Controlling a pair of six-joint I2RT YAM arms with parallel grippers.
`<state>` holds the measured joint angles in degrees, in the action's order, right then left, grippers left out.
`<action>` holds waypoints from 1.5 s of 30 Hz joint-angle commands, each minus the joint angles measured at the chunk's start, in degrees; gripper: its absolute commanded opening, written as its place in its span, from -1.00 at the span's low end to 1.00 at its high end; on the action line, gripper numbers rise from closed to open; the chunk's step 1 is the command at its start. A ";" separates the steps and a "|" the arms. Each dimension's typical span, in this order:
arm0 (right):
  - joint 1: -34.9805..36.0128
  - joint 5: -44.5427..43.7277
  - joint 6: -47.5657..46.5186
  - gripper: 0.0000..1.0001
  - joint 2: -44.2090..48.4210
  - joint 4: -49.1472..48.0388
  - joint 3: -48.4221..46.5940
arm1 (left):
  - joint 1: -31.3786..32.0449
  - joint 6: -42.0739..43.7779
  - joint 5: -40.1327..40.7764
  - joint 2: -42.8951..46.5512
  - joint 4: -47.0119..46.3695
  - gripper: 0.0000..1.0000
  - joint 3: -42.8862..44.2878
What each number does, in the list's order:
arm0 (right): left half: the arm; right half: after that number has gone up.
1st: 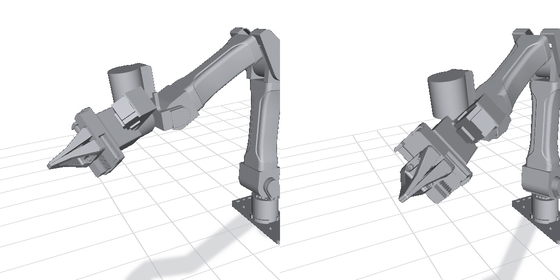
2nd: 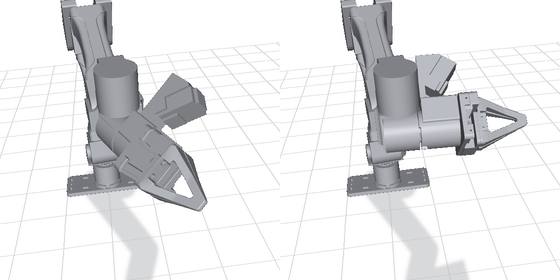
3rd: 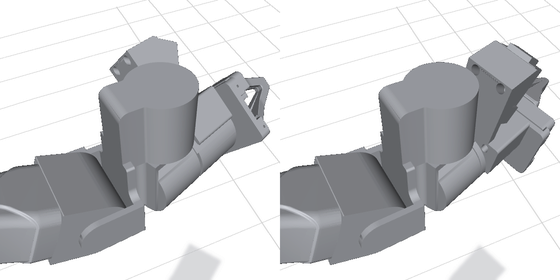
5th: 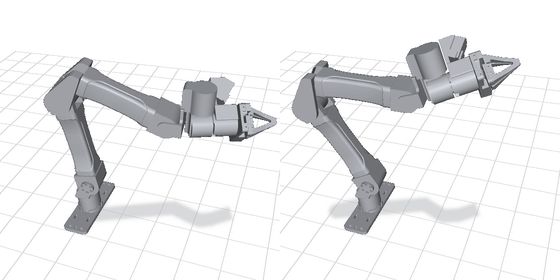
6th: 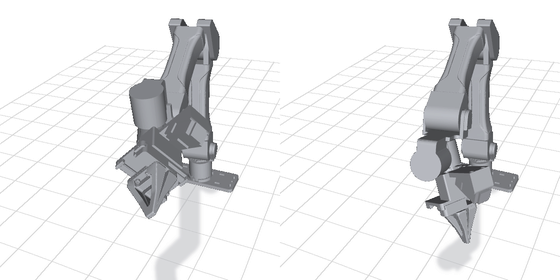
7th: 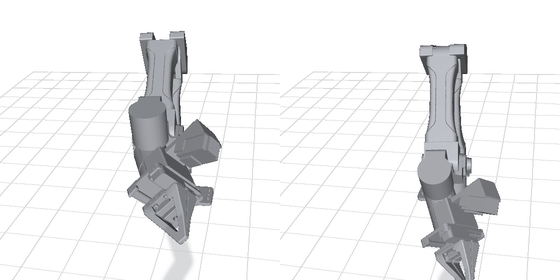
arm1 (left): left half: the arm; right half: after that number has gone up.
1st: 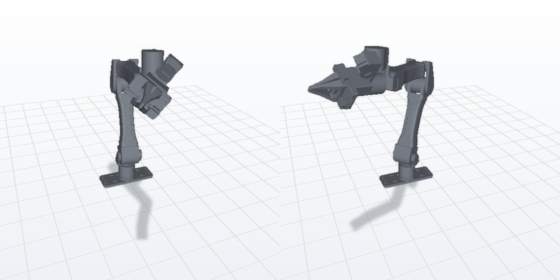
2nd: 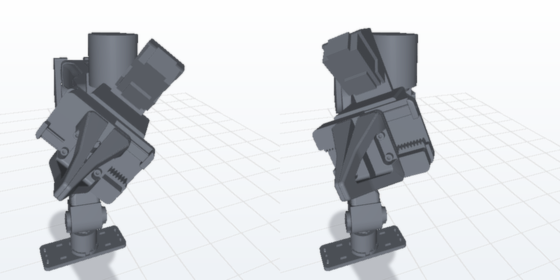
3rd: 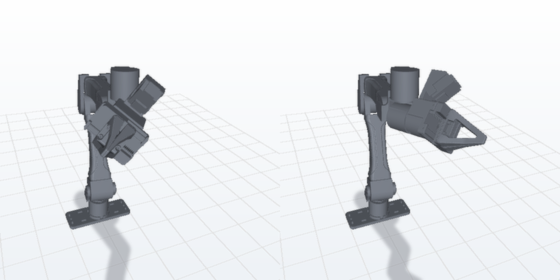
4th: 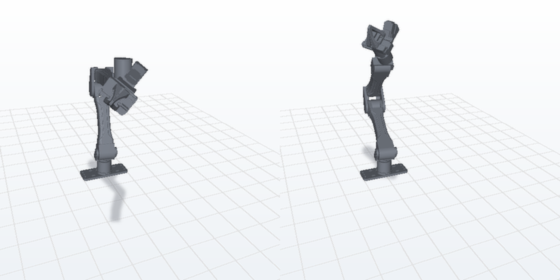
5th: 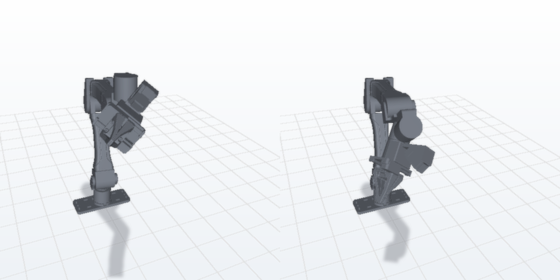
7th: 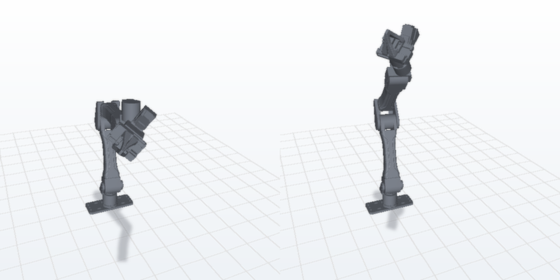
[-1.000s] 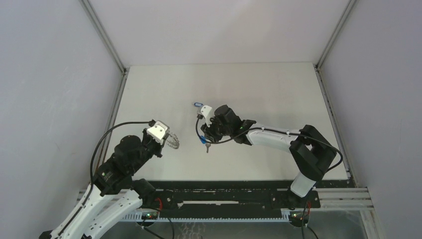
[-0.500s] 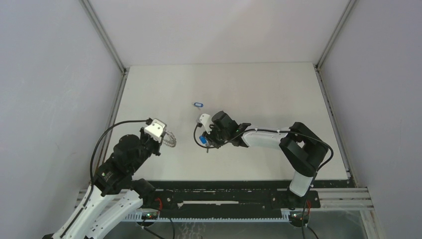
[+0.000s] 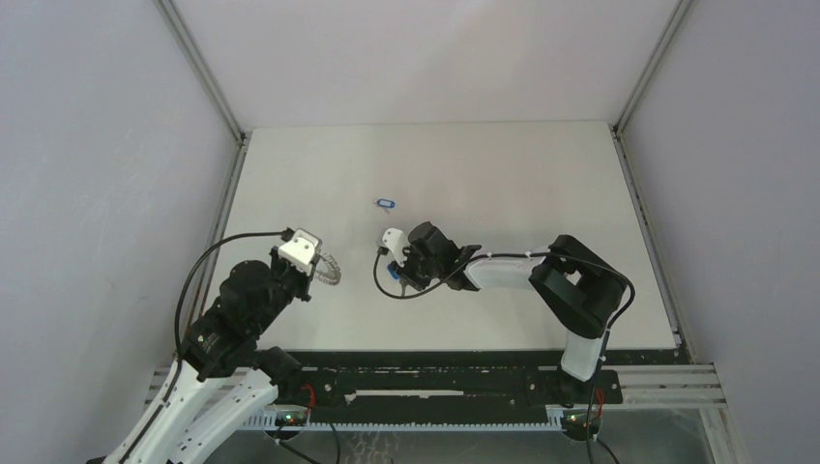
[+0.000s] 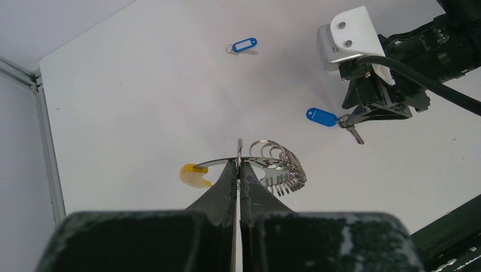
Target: Put the keys on the keyring
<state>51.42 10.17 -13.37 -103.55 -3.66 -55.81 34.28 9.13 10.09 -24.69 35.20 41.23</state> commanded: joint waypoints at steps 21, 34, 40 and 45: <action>1.54 0.28 -2.53 -0.58 -2.52 -3.51 -2.59 | -1.32 -0.86 -1.46 0.44 -3.32 -0.99 -0.20; 2.88 -1.53 -4.03 -0.40 -0.85 -5.44 -2.59 | -1.67 -0.91 -1.39 1.04 -3.38 -0.99 -0.27; 3.03 -2.66 -4.24 -0.42 -2.26 -4.97 -3.69 | -1.83 -0.94 -1.47 1.05 -3.46 -0.99 -0.33; 3.22 -3.24 -4.78 -0.45 -3.12 -4.34 -4.36 | -1.94 -0.87 -1.56 1.02 -3.46 -0.99 -0.19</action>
<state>53.89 7.92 -17.15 -106.30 -6.66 -57.60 32.91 9.04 9.04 -24.21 34.85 41.23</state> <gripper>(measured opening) 0.283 0.012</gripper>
